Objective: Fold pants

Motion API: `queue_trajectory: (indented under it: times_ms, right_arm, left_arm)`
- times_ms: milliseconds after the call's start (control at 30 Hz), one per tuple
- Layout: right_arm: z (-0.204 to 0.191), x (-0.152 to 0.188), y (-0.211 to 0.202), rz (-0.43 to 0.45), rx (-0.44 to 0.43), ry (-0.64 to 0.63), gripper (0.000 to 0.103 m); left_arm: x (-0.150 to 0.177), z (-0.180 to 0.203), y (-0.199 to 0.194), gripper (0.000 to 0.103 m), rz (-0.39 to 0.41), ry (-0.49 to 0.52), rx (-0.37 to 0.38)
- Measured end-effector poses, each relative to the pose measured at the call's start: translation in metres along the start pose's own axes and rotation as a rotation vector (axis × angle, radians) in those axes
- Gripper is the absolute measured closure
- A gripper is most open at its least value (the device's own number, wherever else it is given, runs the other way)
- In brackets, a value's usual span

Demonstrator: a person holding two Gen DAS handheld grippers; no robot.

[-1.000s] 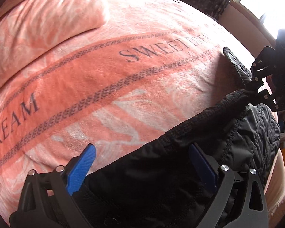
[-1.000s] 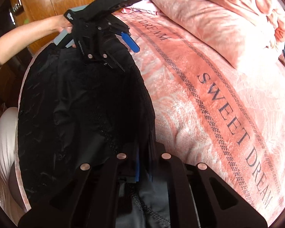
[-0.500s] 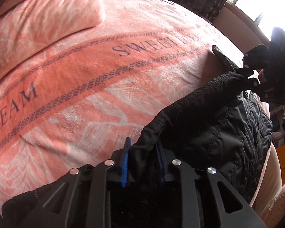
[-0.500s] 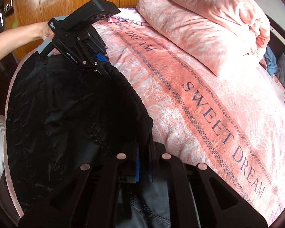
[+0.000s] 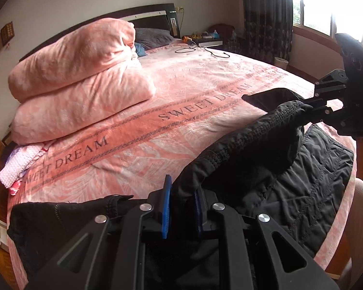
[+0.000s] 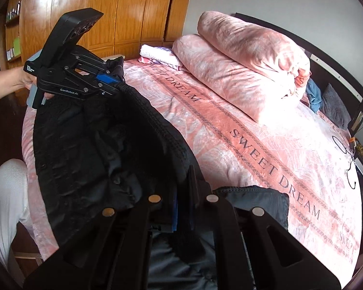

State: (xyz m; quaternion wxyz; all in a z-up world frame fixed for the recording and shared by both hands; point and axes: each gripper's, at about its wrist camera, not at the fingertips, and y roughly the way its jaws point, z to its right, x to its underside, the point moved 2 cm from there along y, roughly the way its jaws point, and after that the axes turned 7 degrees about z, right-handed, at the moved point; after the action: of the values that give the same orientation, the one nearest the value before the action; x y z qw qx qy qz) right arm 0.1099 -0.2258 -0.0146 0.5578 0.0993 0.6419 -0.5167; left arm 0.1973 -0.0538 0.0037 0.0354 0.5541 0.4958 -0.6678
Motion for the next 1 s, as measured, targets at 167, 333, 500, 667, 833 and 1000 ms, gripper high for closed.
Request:
queue_trajectory:
  times_ms: [167, 333, 500, 667, 833, 1000]
  right_arm:
    - [-0.038, 0.026, -0.028, -0.001, -0.004, 0.043, 0.097]
    - [-0.074, 0.06, -0.042, -0.022, -0.025, 0.122, 0.096]
    - [-0.107, 0.094, -0.043, -0.089, -0.043, 0.163, 0.095]
    - [-0.124, 0.127, -0.027, -0.171, -0.065, 0.231, 0.094]
    - [-0.134, 0.144, -0.012, -0.248, -0.073, 0.251, 0.087]
    - [-0.139, 0.131, -0.042, -0.178, -0.164, 0.31, 0.025]
  left_arm:
    - [0.036, 0.037, -0.038, 0.087, 0.023, 0.006, -0.051]
    - [0.076, 0.066, -0.063, 0.087, 0.007, -0.053, -0.066]
    - [0.108, 0.087, -0.075, 0.087, -0.027, -0.125, -0.044]
    - [0.139, 0.103, -0.066, 0.085, -0.139, -0.147, -0.018]
    - [0.157, 0.105, -0.062, 0.072, -0.213, -0.195, 0.005]
    - [0.159, 0.098, -0.079, 0.03, -0.192, -0.279, 0.071]
